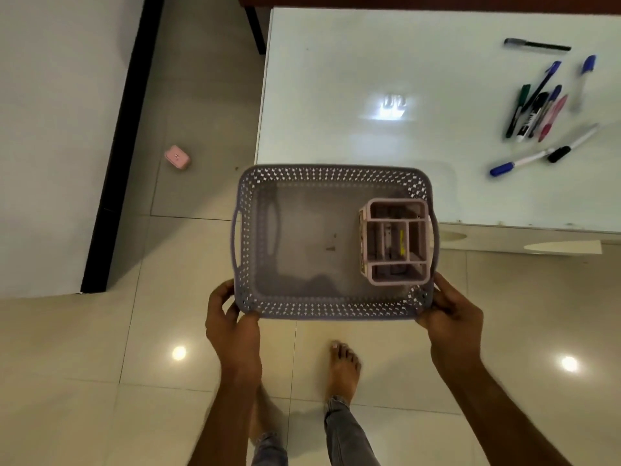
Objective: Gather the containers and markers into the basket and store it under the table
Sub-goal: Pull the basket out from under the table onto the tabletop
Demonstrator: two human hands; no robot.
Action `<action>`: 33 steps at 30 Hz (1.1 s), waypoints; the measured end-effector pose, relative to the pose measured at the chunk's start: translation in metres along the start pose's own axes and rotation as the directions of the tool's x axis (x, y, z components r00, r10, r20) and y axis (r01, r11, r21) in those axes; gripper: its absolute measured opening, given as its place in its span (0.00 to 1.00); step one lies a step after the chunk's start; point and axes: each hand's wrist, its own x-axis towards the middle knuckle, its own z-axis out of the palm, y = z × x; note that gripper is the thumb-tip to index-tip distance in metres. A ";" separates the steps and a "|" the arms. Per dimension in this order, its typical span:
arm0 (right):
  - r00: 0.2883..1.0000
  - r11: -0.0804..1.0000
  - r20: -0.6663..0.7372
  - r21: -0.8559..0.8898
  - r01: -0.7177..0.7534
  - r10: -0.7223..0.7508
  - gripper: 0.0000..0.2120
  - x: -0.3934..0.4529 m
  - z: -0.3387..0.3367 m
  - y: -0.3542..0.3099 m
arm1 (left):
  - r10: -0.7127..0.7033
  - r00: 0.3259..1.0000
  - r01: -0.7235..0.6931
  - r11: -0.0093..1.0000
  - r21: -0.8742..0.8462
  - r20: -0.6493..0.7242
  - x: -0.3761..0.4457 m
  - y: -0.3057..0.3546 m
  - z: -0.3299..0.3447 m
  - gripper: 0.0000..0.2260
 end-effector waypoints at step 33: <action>0.997 0.990 -0.041 -0.121 -0.074 0.070 0.19 0.199 0.052 -0.113 | 0.047 0.978 -0.085 0.979 0.185 0.202 0.141 0.084 0.157 0.20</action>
